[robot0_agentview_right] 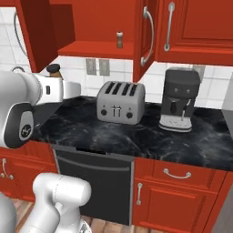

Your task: Take 2 condiments from the cabinet and move them on the counter near the stove.Make sure the condiments are lined up with each other, next to each other.

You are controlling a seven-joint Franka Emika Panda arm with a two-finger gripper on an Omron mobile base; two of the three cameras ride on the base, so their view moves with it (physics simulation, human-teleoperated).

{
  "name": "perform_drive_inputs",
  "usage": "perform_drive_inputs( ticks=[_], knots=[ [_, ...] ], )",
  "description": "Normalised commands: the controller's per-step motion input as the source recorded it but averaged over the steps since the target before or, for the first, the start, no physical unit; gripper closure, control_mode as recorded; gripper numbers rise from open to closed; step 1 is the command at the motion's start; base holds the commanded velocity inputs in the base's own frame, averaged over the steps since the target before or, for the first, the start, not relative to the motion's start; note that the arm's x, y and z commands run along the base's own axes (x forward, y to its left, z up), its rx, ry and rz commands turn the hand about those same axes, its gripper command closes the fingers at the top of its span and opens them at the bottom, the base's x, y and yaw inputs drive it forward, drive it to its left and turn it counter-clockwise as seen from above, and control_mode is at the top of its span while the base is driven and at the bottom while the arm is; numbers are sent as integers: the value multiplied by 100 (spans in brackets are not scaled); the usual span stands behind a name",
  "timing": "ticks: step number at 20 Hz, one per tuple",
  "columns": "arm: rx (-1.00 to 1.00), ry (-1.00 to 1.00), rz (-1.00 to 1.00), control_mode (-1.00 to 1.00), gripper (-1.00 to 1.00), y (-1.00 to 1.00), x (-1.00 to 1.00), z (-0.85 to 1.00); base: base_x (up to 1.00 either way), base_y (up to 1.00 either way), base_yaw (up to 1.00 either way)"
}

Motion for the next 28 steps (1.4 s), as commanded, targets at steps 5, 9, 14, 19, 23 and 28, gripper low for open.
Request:
perform_drive_inputs(
  ticks=[5,9,14,19,23,28],
  knots=[
    [0,0,0,100,100,0,0,0,-38,0,11],
    [0,0,0,100,100,0,0,0,-41,0,22],
    [0,0,0,100,100,0,0,0,-21,1,29],
    [0,0,0,100,100,0,0,0,-15,0,33],
    [0,0,0,100,100,0,0,0,-1,8,34],
    [0,0,0,100,100,0,0,0,0,18,35]
  ],
)
